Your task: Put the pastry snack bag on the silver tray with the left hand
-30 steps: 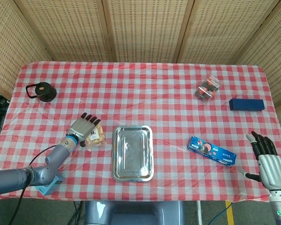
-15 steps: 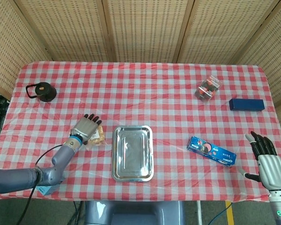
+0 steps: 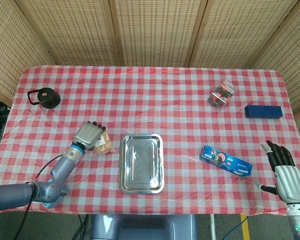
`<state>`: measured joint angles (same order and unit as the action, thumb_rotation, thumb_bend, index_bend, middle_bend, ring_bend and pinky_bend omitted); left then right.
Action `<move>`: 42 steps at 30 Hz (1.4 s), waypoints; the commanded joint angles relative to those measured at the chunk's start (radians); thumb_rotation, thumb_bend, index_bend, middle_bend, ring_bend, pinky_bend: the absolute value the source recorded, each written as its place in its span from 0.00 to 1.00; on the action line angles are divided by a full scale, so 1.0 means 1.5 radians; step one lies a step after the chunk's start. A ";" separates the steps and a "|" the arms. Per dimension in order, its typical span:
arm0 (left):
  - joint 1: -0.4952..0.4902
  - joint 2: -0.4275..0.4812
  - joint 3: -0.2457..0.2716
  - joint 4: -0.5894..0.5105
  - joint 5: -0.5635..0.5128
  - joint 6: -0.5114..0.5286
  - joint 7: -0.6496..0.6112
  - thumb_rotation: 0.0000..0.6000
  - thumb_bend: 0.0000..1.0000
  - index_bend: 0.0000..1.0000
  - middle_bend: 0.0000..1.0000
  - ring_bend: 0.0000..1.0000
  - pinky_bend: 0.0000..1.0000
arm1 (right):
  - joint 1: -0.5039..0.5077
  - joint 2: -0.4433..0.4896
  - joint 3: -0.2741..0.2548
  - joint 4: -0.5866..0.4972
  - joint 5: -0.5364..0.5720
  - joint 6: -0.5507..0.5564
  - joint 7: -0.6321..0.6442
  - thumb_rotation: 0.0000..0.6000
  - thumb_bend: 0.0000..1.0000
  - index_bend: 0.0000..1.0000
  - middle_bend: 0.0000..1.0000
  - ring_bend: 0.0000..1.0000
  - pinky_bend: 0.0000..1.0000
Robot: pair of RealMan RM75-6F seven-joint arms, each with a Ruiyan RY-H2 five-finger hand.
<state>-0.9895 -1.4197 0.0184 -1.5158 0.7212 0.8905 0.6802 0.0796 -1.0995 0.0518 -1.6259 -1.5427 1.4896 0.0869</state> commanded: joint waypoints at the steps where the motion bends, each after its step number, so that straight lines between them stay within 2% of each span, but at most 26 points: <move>1: 0.012 0.053 -0.027 -0.067 0.052 0.036 -0.034 1.00 0.45 0.46 0.27 0.22 0.33 | 0.000 0.001 0.000 -0.001 -0.001 0.001 -0.001 1.00 0.06 0.02 0.00 0.00 0.00; 6: 0.012 0.075 -0.048 -0.118 0.088 0.046 -0.052 1.00 0.45 0.46 0.27 0.22 0.33 | -0.002 0.003 0.000 -0.003 -0.003 0.005 0.002 1.00 0.06 0.02 0.00 0.00 0.00; 10: 0.006 0.069 -0.054 -0.141 0.103 0.050 -0.040 1.00 0.45 0.45 0.27 0.22 0.33 | -0.003 0.005 0.001 -0.004 -0.003 0.007 0.006 1.00 0.06 0.02 0.00 0.00 0.00; 18: -0.014 0.028 -0.058 -0.157 0.101 0.053 0.004 1.00 0.44 0.45 0.25 0.22 0.32 | -0.004 0.009 0.003 -0.002 0.003 0.008 0.015 1.00 0.06 0.02 0.00 0.00 0.00; 25: -0.035 -0.035 -0.069 -0.143 0.094 0.051 0.026 1.00 0.42 0.42 0.21 0.20 0.32 | -0.006 0.014 0.008 -0.001 0.007 0.013 0.028 1.00 0.06 0.02 0.00 0.00 0.00; 28: -0.041 -0.051 -0.073 -0.136 0.095 0.046 0.024 1.00 0.41 0.38 0.15 0.14 0.28 | -0.007 0.016 0.009 -0.001 0.008 0.015 0.032 1.00 0.06 0.02 0.00 0.00 0.00; 31: -0.045 -0.062 -0.075 -0.130 0.093 0.038 0.021 1.00 0.37 0.30 0.05 0.04 0.18 | -0.008 0.017 0.009 -0.001 0.008 0.016 0.033 1.00 0.06 0.02 0.00 0.00 0.00; 33: -0.048 -0.068 -0.073 -0.127 0.089 0.035 0.025 1.00 0.34 0.19 0.00 0.00 0.10 | -0.008 0.017 0.009 -0.002 0.007 0.017 0.034 1.00 0.06 0.02 0.00 0.00 0.00; 36: -0.051 -0.076 -0.071 -0.123 0.084 0.036 0.032 1.00 0.29 0.06 0.00 0.00 0.01 | -0.008 0.018 0.009 -0.002 0.008 0.017 0.035 1.00 0.06 0.02 0.00 0.00 0.00; 42: -0.052 -0.088 -0.069 -0.119 0.081 0.046 0.041 1.00 0.14 0.00 0.00 0.00 0.00 | -0.010 0.019 0.011 -0.003 0.009 0.019 0.036 1.00 0.06 0.02 0.00 0.00 0.00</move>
<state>-1.0668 -1.5502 -0.0855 -1.6946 0.8429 0.9586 0.7401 0.0653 -1.0707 0.0679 -1.6300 -1.5286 1.5173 0.1413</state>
